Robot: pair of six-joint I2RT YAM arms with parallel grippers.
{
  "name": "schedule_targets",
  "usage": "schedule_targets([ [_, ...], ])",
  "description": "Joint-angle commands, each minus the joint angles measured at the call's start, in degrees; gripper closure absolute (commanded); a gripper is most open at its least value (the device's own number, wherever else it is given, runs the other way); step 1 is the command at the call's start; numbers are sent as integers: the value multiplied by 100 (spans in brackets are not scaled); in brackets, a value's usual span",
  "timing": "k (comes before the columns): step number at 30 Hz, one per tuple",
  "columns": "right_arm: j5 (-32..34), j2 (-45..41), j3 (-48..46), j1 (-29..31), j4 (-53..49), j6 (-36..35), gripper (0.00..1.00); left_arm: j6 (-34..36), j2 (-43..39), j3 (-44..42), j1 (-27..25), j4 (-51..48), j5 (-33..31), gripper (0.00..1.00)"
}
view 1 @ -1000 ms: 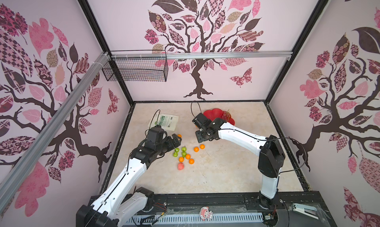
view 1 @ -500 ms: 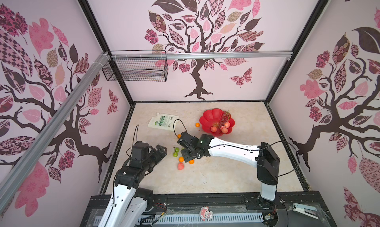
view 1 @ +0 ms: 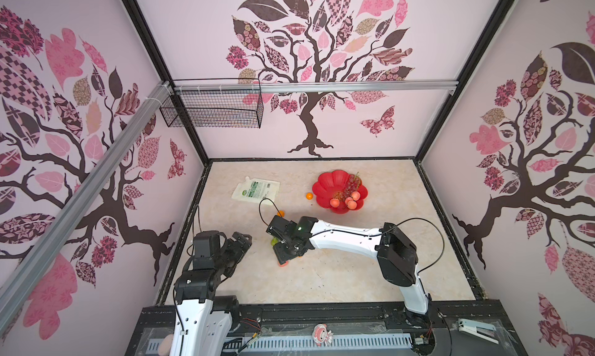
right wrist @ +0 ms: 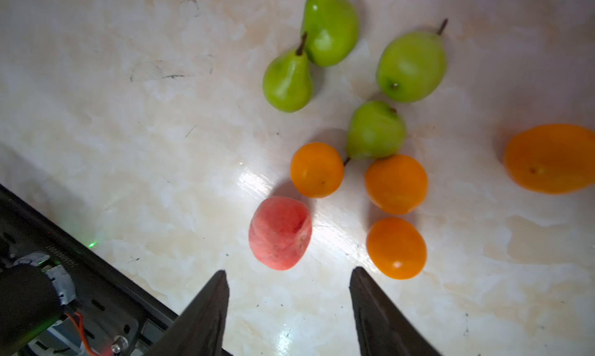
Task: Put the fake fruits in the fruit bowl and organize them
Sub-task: 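Move the right gripper to the pink peach beside the kumquats, then lower the right gripper and close it on the pink peach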
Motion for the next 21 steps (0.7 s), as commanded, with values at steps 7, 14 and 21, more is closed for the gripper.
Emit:
schedule_targets([
  [7,-62,710,784,100,-735,-133,38,73,-40,-127,33,25,48,6],
  [14,38,993,996,100,-820,-232,37,52,-61,-154,38,76,31,6],
  [21,181,1263,1194,101,-880,-292,37,45,-62,-158,42,74,-3,5],
])
